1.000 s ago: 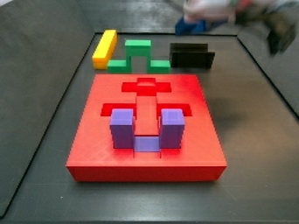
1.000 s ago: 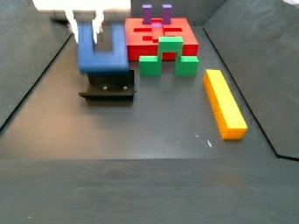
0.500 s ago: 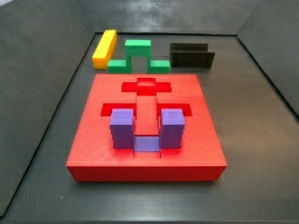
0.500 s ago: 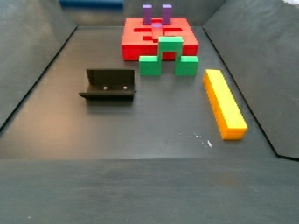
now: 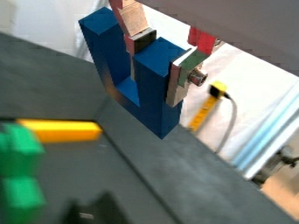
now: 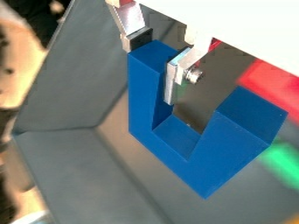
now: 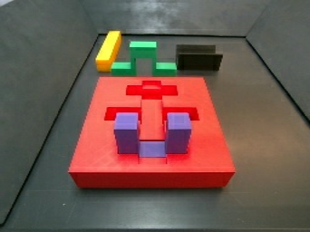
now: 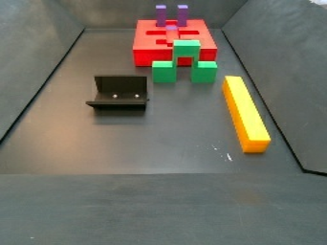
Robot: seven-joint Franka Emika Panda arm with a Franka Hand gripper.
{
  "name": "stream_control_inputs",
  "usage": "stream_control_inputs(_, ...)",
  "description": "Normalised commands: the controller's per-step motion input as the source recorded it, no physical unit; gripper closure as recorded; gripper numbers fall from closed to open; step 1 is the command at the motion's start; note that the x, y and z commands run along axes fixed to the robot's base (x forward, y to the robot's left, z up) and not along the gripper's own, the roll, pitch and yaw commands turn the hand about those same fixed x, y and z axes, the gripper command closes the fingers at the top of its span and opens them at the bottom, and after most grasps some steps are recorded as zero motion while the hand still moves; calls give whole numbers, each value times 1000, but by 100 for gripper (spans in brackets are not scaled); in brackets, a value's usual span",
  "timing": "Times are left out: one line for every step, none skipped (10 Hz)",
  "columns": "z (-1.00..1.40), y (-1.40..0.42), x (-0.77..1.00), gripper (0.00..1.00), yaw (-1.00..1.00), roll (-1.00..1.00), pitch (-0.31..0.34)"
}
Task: Pick up the blue object. Move up. Place the blue object on the fixture. Regrasp the blue object. Move to above the board. Insert the blue object.
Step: Move to above the board, then insert the blue object.
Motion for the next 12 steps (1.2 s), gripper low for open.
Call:
stream_control_inputs(265,-1354,-1400,100,-160,-1000,-24)
stream_control_inputs(268,-1350,-1400,100,-159,-1000,-19)
stream_control_inputs(270,-1320,-1400,100,-157,-1000,-15)
stream_control_inputs(134,-713,-786,100,-152,-1000,-2)
stream_control_inputs(43,-259,-334,100,-151,-1000,22)
stream_control_inputs(26,-161,-203,100,-144,-1000,31)
stream_control_inputs(27,-94,-131,100,-135,-1000,29)
stream_control_inputs(8,-40,-111,100,-128,-996,14)
stream_control_inputs(6,8,-90,100,-91,-788,-1)
stream_control_inputs(8,16,-79,100,-55,-560,-22)
stream_control_inputs(-3,11,-56,100,-16,-302,-33)
stream_control_inputs(0,0,0,100,0,-16,0)
